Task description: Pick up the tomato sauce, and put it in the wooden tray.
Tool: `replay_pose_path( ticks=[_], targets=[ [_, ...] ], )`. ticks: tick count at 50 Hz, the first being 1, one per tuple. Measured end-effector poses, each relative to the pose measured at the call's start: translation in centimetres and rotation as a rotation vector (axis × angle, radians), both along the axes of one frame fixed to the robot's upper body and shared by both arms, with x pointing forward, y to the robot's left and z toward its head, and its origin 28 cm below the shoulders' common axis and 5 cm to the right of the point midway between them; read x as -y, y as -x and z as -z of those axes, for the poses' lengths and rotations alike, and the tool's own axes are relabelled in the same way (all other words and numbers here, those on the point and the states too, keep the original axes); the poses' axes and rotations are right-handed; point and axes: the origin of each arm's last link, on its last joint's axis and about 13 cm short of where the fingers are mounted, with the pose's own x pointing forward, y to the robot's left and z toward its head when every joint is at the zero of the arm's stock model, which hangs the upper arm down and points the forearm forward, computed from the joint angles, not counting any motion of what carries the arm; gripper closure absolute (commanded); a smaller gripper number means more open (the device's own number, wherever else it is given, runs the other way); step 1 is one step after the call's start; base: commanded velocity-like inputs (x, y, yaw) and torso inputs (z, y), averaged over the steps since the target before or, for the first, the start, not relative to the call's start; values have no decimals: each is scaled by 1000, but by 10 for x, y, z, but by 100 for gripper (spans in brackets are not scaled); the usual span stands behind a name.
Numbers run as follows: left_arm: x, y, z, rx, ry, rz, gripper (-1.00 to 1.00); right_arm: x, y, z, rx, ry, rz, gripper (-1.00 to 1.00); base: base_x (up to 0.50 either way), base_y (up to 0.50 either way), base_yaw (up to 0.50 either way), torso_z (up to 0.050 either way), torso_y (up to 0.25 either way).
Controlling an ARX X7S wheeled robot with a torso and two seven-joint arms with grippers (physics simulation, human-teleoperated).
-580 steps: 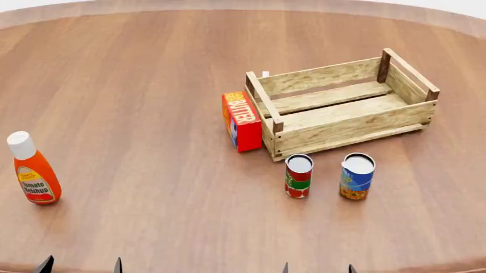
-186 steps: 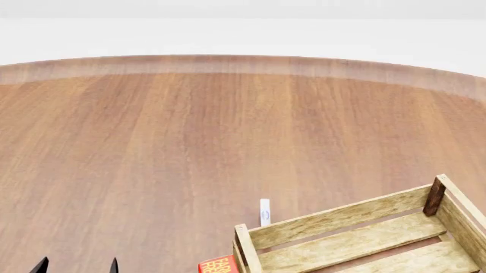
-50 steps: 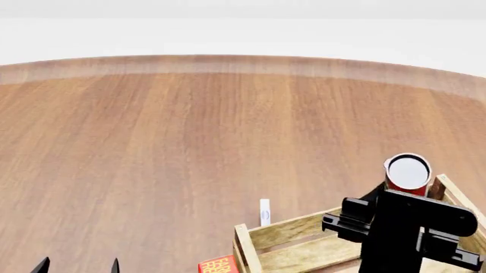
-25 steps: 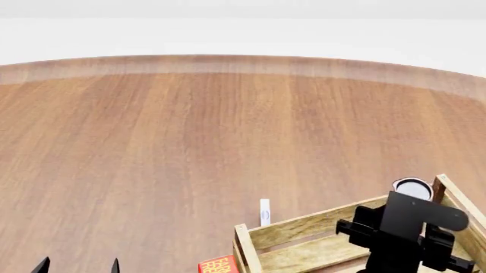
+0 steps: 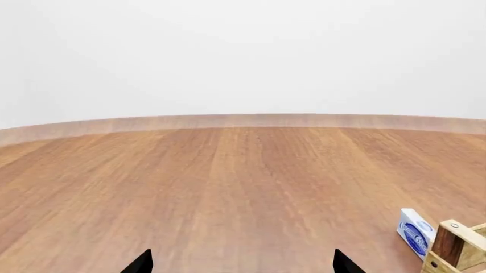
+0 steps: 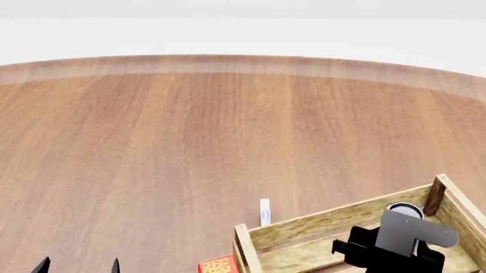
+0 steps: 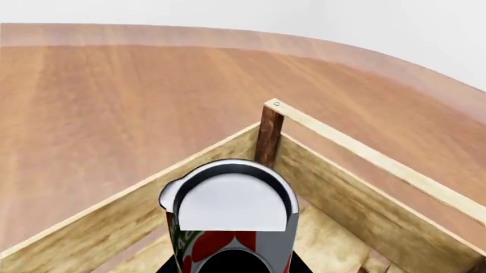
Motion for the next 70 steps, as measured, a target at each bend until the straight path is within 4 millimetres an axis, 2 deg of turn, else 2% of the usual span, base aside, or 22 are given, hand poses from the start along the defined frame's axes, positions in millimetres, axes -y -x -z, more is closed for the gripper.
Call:
replay_pose_path(
  ticks=[25,55,56,70],
  targets=[
    [0,0,1,0,0,0,-100,-1,8,10,-64,-12,-4,100,0,0,0,0,0],
    [0,-1,0,0,0,0,-100,0,8,11,-78,-11,-2,100,0,0,0,0,0],
    [0,-1,1,0,0,0,-100,0,8,11,-79,-10,-2,-100,0,0,0,0,0],
    [0,-1,1,0,0,1,-100,1,9,11,-93,18,-1,-100,0,0,0,0,0]
  ],
)
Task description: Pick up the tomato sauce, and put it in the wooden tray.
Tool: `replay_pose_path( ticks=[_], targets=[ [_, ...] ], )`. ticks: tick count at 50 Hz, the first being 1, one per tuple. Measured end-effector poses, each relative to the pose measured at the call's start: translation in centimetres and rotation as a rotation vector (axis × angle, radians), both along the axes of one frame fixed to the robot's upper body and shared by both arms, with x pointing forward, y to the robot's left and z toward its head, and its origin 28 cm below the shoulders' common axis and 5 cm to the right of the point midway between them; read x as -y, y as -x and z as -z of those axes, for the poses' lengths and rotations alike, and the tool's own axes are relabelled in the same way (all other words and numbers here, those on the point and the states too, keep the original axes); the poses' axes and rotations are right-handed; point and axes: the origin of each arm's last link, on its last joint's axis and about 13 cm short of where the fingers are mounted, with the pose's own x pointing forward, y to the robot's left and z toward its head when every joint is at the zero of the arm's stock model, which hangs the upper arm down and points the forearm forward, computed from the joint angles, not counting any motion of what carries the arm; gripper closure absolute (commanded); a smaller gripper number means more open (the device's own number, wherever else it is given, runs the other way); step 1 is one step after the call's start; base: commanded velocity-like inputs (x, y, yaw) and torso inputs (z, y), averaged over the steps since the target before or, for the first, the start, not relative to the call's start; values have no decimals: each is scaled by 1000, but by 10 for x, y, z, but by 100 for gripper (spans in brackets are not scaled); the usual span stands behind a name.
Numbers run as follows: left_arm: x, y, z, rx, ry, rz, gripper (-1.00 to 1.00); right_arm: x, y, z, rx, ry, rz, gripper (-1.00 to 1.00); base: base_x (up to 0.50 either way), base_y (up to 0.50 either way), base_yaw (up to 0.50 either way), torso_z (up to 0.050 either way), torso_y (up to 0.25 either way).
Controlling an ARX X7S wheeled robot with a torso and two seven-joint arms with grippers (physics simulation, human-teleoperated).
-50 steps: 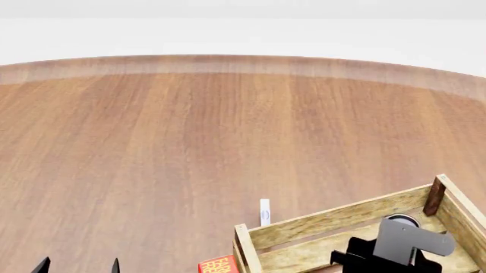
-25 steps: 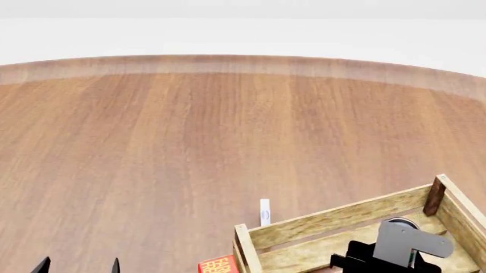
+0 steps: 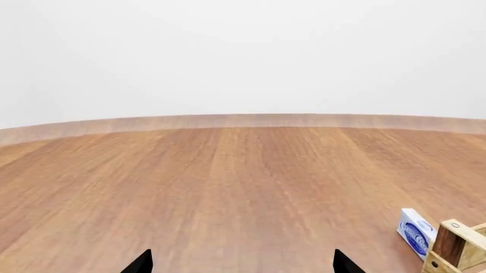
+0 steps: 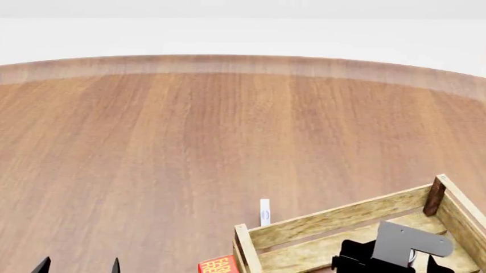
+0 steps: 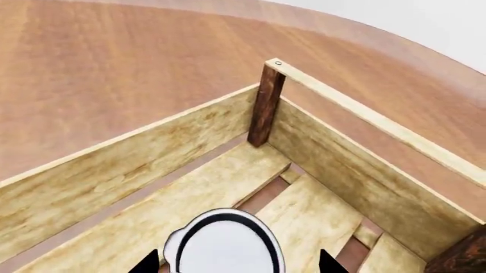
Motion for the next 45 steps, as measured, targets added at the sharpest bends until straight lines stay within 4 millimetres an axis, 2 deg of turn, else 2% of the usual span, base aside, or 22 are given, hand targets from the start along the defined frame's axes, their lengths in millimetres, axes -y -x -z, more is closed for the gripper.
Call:
replay_pose_path(
  ticks=[26,45],
  targets=[
    [0,0,0,0,-1,1,-100,0,0,0,0,5,-8,-100,0,0,0,0,0],
    [0,0,0,0,-1,0,-100,3,-4,-8,66,3,-23,-100,0,0,0,0,0]
  ],
)
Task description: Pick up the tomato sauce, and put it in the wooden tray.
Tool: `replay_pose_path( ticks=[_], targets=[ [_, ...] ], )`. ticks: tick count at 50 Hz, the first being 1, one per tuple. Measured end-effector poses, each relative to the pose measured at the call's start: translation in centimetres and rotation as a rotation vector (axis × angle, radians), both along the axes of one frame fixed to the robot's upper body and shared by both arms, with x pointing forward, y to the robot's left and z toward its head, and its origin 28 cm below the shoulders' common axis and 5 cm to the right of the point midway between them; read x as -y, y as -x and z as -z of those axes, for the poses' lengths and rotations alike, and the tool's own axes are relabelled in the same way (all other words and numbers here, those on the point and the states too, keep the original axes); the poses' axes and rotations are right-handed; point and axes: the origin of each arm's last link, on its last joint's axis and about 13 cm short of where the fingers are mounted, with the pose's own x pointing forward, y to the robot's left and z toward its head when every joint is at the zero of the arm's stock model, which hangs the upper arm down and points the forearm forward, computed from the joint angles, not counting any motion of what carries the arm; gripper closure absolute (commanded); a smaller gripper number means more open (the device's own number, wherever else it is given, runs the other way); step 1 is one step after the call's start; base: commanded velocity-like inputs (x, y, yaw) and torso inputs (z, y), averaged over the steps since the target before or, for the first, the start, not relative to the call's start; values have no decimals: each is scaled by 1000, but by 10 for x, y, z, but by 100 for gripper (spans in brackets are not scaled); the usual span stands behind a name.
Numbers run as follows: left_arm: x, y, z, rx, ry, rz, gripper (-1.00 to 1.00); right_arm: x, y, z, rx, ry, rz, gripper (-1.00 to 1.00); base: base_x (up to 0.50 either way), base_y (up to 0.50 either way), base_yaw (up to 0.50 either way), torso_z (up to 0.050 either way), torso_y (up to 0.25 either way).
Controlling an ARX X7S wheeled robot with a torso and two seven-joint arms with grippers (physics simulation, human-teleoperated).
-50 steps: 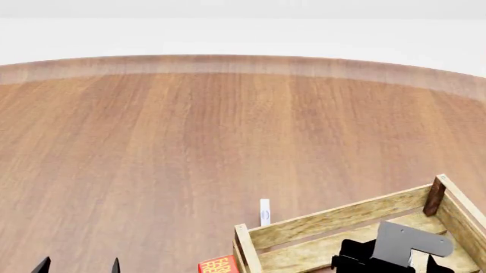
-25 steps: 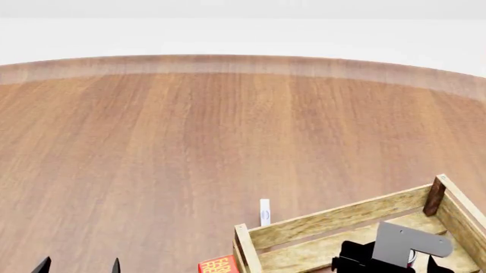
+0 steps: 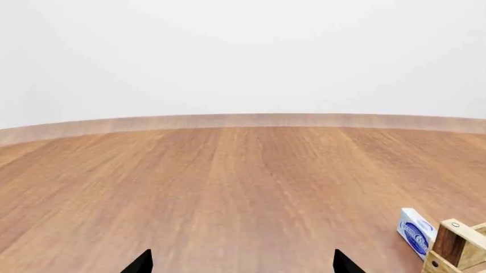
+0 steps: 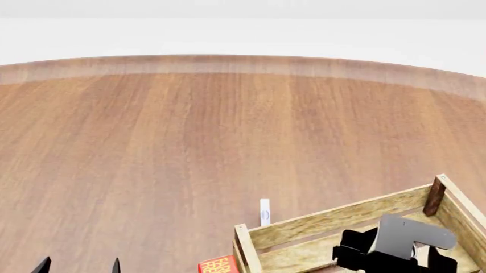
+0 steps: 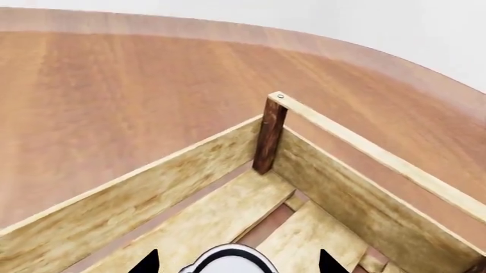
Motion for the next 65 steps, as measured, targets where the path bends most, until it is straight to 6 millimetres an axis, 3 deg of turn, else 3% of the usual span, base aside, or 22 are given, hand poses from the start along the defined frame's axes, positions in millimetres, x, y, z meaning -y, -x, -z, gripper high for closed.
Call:
replay_pose_path(
  ticks=[13,31,65],
  targets=[
    [0,1,-1,0,0,-1,-100,-10,12,-22,114,28,-72,-100,0,0,0,0,0],
    [0,1,-2,-1,0,0,-100,-33,49,-63,275,92,-190,-100,0,0,0,0,0],
    [-1,1,-2,0,0,0,-100,-50,103,-111,470,180,-300,-100,0,0,0,0,0]
  ],
)
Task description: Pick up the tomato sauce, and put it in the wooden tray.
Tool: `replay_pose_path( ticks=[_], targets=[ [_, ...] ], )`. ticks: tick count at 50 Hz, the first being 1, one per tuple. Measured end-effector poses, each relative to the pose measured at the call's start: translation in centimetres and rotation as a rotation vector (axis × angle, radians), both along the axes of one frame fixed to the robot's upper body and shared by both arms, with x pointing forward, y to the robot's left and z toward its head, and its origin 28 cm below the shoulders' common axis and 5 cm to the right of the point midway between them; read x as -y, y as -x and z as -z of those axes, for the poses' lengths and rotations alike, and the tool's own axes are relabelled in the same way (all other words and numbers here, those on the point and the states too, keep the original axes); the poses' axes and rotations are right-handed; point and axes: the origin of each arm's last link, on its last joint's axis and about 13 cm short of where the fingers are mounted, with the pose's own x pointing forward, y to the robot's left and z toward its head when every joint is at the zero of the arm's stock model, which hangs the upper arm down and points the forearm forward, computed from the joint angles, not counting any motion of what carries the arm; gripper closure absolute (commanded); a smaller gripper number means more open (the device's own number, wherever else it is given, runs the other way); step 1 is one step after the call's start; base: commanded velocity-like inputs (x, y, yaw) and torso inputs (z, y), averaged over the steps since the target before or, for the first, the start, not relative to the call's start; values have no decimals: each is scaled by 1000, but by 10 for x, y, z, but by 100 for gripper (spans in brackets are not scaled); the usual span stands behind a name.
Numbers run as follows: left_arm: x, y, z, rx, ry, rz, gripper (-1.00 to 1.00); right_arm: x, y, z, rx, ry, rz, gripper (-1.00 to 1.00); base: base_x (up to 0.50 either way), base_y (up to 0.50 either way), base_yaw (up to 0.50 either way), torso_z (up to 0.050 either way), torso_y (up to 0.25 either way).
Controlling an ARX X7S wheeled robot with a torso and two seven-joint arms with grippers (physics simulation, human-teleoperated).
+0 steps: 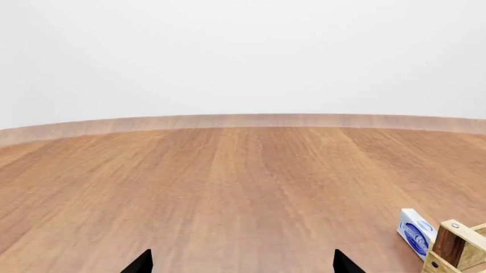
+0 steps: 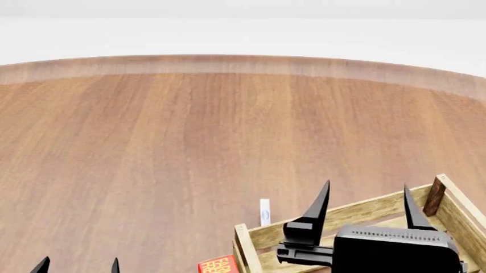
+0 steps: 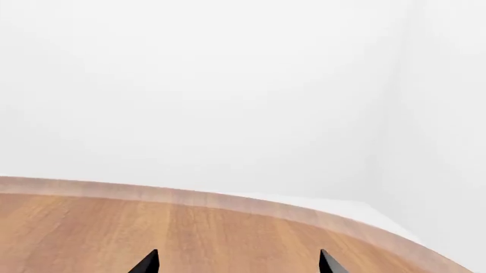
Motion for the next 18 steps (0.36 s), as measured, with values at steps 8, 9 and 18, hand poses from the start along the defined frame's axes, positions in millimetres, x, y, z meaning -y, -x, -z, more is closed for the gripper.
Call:
replay_pose_path(
  ticks=[8,9,18],
  targets=[
    [0,0,0,0,0,0,-100,-3,13,-11,83,11,-23,-100,0,0,0,0,0],
    [0,0,0,0,0,0,-100,-4,15,-12,94,14,-25,-100,0,0,0,0,0],
    [0,0,0,0,0,0,-100,-8,29,-20,194,44,-37,-100,0,0,0,0,0]
  ],
)
